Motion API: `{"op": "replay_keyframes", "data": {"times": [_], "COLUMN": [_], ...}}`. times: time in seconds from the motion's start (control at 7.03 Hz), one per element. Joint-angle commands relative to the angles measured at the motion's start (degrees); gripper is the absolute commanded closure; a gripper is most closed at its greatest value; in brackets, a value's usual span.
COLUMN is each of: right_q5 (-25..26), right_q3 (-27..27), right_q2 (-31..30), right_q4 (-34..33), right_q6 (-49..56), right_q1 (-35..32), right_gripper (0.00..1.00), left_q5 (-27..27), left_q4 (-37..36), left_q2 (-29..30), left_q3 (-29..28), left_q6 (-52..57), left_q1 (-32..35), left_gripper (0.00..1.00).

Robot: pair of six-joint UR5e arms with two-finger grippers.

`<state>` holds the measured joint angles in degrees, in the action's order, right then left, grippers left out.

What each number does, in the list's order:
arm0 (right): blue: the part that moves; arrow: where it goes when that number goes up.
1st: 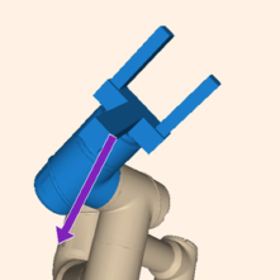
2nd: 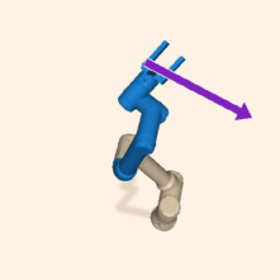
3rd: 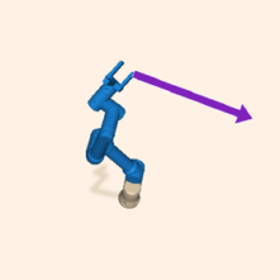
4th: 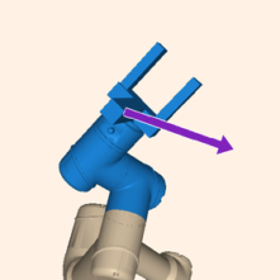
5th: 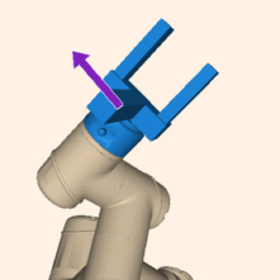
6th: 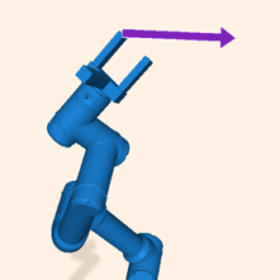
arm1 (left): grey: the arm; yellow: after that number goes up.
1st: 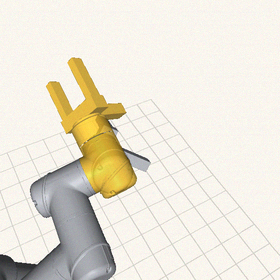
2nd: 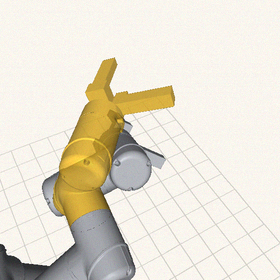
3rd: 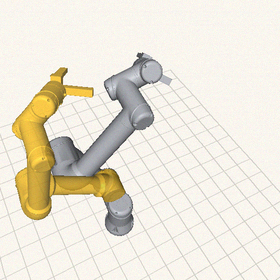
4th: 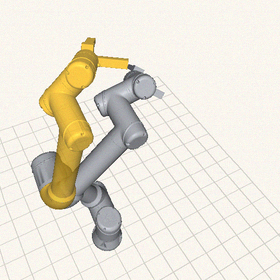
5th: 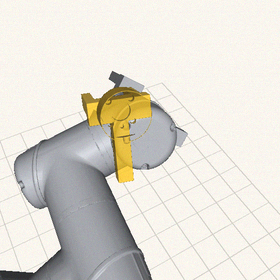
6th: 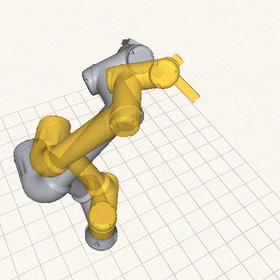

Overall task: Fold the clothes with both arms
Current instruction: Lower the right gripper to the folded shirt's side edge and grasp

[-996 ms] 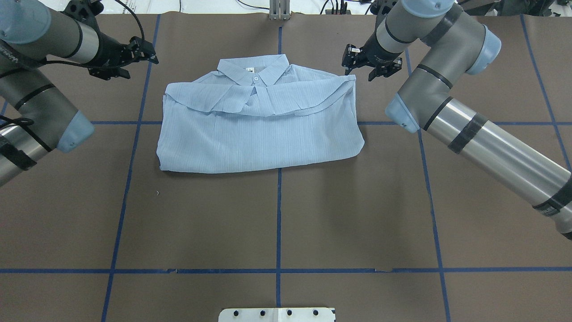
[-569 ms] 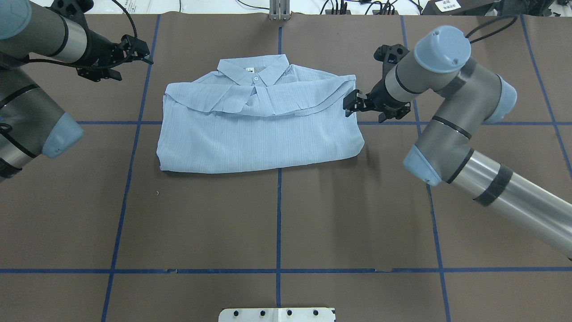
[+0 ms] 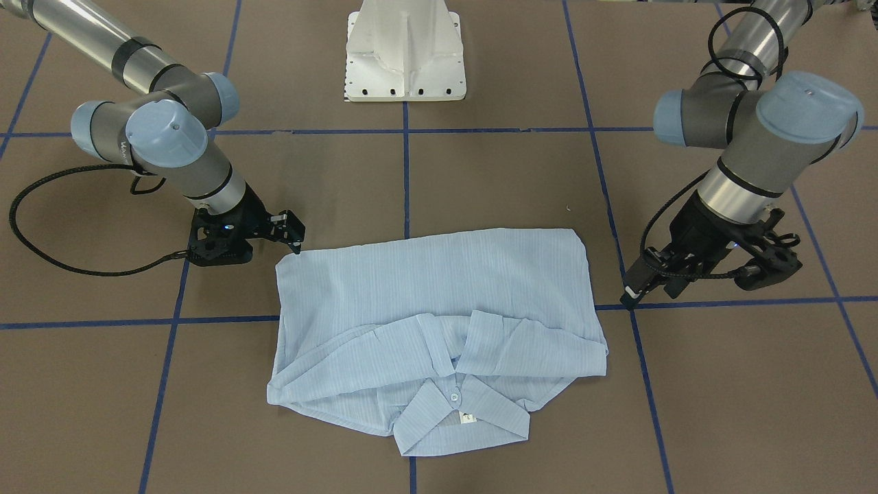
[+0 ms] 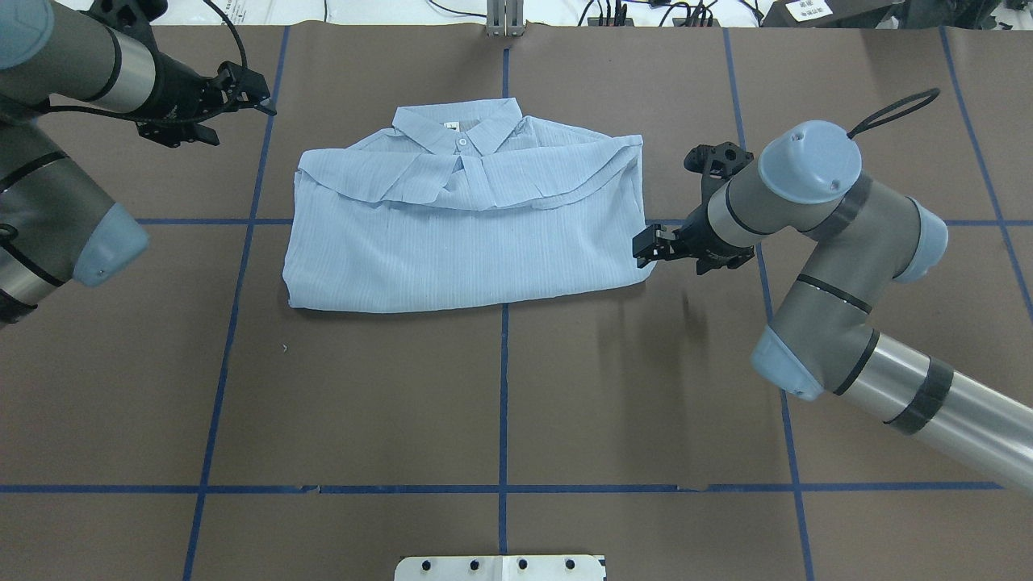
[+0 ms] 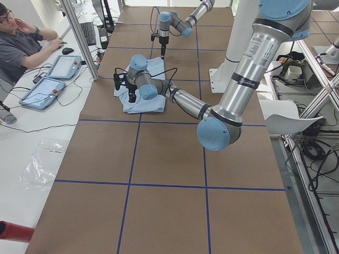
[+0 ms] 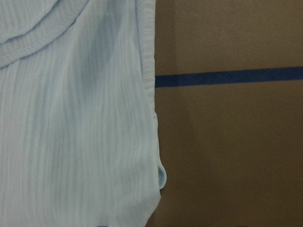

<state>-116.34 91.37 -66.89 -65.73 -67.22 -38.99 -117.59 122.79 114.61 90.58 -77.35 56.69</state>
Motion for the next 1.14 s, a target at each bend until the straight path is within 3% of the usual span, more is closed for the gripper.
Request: {"op": "replay_keyframes", "data": {"times": [0.0,0.28,0.43,0.57,0.71,1.0], "right_q5": [2.5,3.92,3.93,3.93,3.93,3.31], "right_q3": [-0.92,-3.47,-3.56,-3.65,-3.56,-3.48], "right_q2": [1.75,3.87,3.96,4.22,4.31,4.4], "right_q4": [-0.1,0.07,-0.1,-0.01,0.07,0.07], "right_q6": [0.33,0.95,1.03,0.95,0.86,0.95], "right_q1": [0.32,0.32,0.24,0.15,-0.03,-0.29], "right_gripper": [0.23,0.27,0.35,0.72,1.0,1.0], "left_q5": [0.16,0.25,0.25,0.25,0.34,0.34], "left_q4": [0.0,0.0,0.08,0.08,0.08,0.08], "left_q2": [0.0,-0.27,-0.7,-0.71,-0.71,-0.79], "left_q3": [-0.23,-0.4,-0.23,-0.14,-0.23,-0.31], "left_q6": [0.09,0.09,0.09,0.09,0.09,0.09], "left_q1": [0.0,0.0,-0.09,-0.09,0.0,0.0], "left_gripper": [0.0,0.0,0.0,0.0,0.0,0.0]}}
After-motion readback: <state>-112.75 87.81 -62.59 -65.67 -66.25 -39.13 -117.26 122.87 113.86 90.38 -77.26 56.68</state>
